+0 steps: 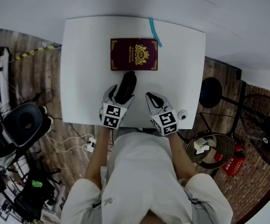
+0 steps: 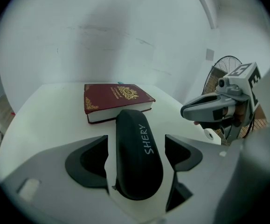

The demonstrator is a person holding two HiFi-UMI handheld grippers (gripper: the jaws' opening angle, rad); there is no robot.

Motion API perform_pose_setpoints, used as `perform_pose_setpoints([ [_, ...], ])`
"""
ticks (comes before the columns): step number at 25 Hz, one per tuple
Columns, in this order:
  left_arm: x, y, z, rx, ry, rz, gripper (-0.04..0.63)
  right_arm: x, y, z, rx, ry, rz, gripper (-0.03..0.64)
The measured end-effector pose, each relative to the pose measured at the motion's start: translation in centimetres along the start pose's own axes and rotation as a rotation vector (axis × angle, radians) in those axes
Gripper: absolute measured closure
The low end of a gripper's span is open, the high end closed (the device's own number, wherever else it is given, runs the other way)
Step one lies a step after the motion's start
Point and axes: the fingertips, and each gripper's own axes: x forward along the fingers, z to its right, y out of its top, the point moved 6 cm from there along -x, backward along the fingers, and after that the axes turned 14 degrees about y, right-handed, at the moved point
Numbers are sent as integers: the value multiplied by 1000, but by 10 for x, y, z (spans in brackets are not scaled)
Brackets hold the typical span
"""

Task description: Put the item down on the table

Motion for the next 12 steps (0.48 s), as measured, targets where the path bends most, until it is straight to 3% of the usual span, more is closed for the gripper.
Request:
perform_pose_setpoints([
  [5,-16,11,-9,-22,2,62,234,-4,6,-3,-21,-32,15,609],
  [12,-39,28,-23,-20,10,156,376,-15,20,-7,-47,-76,53,609],
])
